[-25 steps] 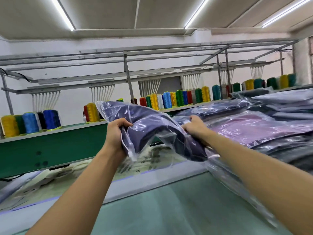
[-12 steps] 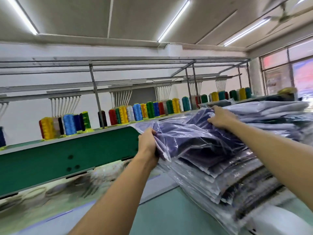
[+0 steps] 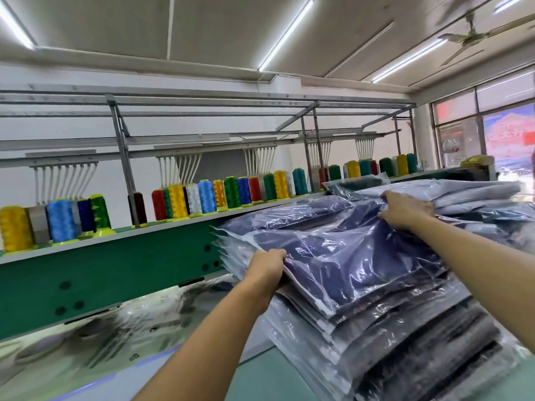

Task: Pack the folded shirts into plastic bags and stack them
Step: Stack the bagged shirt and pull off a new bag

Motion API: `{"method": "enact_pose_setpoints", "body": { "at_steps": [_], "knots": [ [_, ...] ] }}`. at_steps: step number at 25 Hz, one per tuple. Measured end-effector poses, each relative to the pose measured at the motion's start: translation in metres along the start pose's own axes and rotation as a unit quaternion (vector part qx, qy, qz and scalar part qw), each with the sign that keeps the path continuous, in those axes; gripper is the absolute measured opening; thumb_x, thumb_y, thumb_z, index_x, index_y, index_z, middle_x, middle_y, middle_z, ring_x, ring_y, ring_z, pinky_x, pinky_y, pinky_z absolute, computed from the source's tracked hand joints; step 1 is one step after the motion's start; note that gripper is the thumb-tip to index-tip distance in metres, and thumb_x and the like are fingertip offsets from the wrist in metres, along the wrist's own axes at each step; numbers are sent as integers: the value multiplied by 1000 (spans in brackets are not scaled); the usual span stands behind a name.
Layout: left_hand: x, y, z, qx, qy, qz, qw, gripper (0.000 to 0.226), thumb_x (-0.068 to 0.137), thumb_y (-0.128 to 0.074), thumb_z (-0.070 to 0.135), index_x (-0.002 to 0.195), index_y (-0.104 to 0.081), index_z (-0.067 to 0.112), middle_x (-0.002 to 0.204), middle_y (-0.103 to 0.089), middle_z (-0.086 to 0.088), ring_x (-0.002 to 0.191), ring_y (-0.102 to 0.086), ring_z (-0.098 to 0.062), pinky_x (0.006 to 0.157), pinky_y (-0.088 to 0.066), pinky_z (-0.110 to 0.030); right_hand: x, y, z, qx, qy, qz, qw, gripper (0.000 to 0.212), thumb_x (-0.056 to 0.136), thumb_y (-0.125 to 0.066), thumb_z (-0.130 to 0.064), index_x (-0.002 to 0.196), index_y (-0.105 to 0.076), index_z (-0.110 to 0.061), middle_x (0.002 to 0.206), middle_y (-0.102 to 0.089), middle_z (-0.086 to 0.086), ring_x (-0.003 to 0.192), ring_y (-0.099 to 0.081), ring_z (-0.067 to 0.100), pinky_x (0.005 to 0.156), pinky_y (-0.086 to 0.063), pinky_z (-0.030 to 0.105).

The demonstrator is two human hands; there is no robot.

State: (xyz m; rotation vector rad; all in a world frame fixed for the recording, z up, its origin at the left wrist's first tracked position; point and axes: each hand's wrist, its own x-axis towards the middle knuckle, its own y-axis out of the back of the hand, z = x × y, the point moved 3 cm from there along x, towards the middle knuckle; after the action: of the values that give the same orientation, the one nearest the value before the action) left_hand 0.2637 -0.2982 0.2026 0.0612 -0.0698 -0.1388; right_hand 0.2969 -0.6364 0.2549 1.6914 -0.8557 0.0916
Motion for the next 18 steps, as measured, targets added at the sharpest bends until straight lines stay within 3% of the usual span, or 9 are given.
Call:
{"method": "enact_pose_setpoints", "body": {
  "at_steps": [2,4,6,7,9,12,15,18],
  "knots": [
    [10,3,1,146,-19,35,989,71,86,-58,19,149,-30,1,120,-61,-22,114,-58,-34,108,-45,-55,8,-12,8,-7,5,-4,1000,47,95,-61,-41,139,-48,-32,122,-58,15,115,-55,35,105,-43,54],
    [14,3,9,354,-88,92,927,94,87,-59,18,160,0,17,153,-33,-28,143,-31,-42,117,-32,-49,11,-27,12,-36,30,-31,998,57,96,-60,-45,148,-37,-43,144,-43,16,133,-41,37,111,-36,56],
    [16,-7,22,512,-195,115,829,93,87,-60,27,161,-4,17,164,-16,-23,151,-13,-39,123,-21,-48,11,-39,10,-55,96,-51,993,54,99,-54,-45,149,-35,-47,160,-28,5,144,-29,34,116,-29,56],
    [21,-14,27,543,-223,84,805,88,89,-57,36,161,-10,16,165,-17,-20,152,-13,-36,124,-18,-49,11,-43,8,-50,134,-63,988,49,101,-50,-44,148,-37,-48,160,-31,1,144,-32,31,116,-31,54],
    [33,-25,25,535,-171,-9,827,90,89,-45,66,161,-13,24,166,-20,-15,153,-16,-35,123,-15,-53,8,-47,4,-34,173,-96,980,43,103,-42,-49,145,-42,-49,154,-45,-2,137,-45,27,111,-39,49],
    [50,-30,6,524,-74,-80,845,113,66,-27,102,159,-5,42,169,-11,-11,154,-10,-38,122,-10,-60,8,-53,2,-26,169,-138,976,48,101,-33,-64,145,-44,-49,152,-49,-5,134,-50,25,110,-39,43],
    [60,-32,-5,509,-56,-102,853,130,49,-21,110,159,-5,44,170,-7,-5,155,-7,-35,122,-7,-60,12,-55,-1,-21,157,-159,975,52,100,-30,-67,147,-42,-47,156,-43,-5,138,-47,25,112,-35,41],
    [67,-33,-6,470,-49,-134,871,130,56,-29,107,162,-10,34,170,-9,1,156,-10,-30,124,-7,-57,22,-64,-3,12,151,-209,966,56,101,-31,-63,150,-40,-39,159,-39,3,142,-42,28,118,-29,42]
  ]
}}
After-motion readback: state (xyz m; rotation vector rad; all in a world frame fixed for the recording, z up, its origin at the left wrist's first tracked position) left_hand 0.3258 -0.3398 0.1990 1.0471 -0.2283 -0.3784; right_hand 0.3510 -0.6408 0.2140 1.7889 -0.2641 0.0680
